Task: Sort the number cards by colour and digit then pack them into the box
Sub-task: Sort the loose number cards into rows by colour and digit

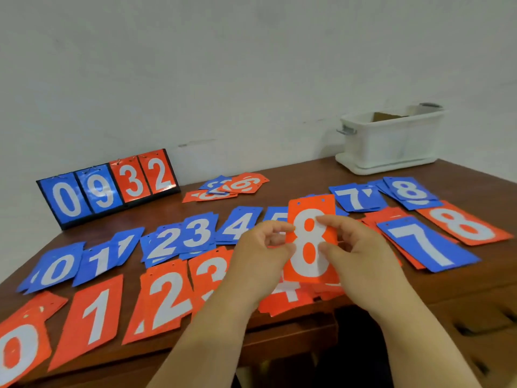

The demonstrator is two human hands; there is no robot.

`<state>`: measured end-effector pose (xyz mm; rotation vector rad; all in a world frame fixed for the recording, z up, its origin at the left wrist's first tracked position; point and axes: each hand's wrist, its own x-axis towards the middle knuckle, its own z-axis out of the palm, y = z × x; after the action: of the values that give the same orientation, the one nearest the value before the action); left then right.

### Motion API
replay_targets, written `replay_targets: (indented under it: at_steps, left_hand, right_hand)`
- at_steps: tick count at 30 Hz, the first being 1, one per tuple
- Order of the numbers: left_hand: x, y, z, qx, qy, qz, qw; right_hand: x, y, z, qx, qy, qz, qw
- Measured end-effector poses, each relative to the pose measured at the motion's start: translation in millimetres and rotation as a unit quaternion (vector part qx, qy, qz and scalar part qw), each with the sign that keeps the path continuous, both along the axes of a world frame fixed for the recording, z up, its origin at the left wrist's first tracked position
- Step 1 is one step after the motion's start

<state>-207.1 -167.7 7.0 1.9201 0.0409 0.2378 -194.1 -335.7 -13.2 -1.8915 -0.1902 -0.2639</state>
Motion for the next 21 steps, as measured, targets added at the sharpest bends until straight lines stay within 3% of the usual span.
replay_targets:
  at_steps: [7,14,18,21]
  left_hand:
    - [16,-90,-7,0.048,-0.011,-0.068,0.996]
    - [21,-123,-13,0.118,-0.019,-0.064,0.991]
    - [24,-113,-13,0.116,-0.029,-0.021,0.993]
    - [27,-104,-13,0.104,-0.031,0.007,0.994]
  right_hand:
    - [-4,-87,-5,0.007,0.023,-0.105,0.994]
    - [2,-125,-16,-0.029,0.025,-0.130,0.991]
    - [9,-135,-21,-0.113,0.028,-0.185,0.976]
    - [15,-143,-26,-0.246,0.082,-0.266,0.929]
